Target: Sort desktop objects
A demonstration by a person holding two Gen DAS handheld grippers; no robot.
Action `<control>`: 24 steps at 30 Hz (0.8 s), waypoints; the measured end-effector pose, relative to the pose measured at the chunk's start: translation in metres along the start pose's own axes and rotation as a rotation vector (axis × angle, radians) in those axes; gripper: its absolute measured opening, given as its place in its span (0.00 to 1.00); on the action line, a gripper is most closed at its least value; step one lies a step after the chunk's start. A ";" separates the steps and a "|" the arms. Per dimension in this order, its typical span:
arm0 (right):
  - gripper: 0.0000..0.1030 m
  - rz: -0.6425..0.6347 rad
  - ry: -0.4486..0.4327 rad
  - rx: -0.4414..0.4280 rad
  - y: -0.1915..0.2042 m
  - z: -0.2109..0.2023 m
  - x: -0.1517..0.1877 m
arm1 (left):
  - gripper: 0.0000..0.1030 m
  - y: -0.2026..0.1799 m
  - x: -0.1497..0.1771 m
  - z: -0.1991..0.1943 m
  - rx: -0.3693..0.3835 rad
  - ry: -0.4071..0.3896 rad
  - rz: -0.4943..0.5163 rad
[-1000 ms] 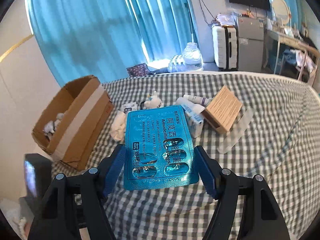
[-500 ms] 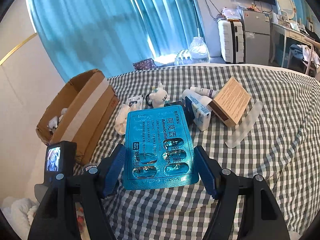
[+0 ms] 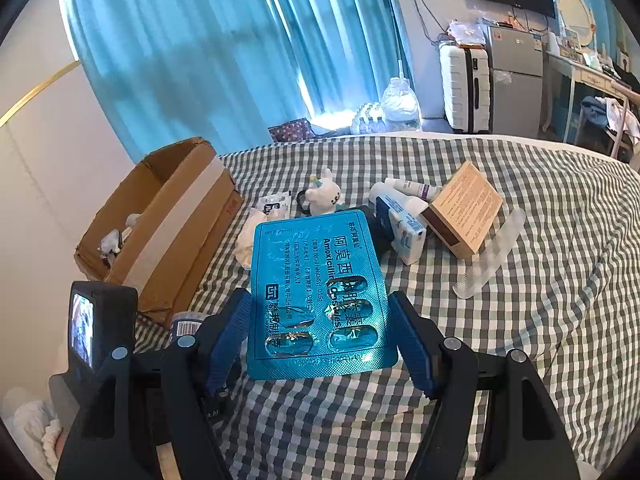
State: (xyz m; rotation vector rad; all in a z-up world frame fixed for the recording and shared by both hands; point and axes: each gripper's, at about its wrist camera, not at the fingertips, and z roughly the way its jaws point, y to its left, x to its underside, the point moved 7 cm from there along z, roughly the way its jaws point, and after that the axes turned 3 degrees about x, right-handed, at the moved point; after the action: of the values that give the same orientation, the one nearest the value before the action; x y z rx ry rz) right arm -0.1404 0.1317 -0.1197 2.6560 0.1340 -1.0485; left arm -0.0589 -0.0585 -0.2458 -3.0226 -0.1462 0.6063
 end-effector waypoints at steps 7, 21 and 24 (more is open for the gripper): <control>0.68 -0.046 -0.015 -0.001 0.017 -0.016 -0.002 | 0.71 -0.008 -0.042 -0.044 0.015 -0.128 0.025; 0.68 -0.141 -0.120 -0.170 0.125 -0.042 -0.063 | 0.66 0.082 -0.116 -0.147 0.006 -0.404 -0.100; 0.68 -0.169 -0.093 -0.225 0.157 -0.023 -0.065 | 0.63 0.119 -0.123 -0.145 -0.021 -0.392 -0.158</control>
State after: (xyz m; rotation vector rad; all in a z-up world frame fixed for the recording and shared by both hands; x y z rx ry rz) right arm -0.1436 -0.0107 -0.0240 2.4230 0.4365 -1.1327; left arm -0.1062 -0.1944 -0.0738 -2.8351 -0.4042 1.1758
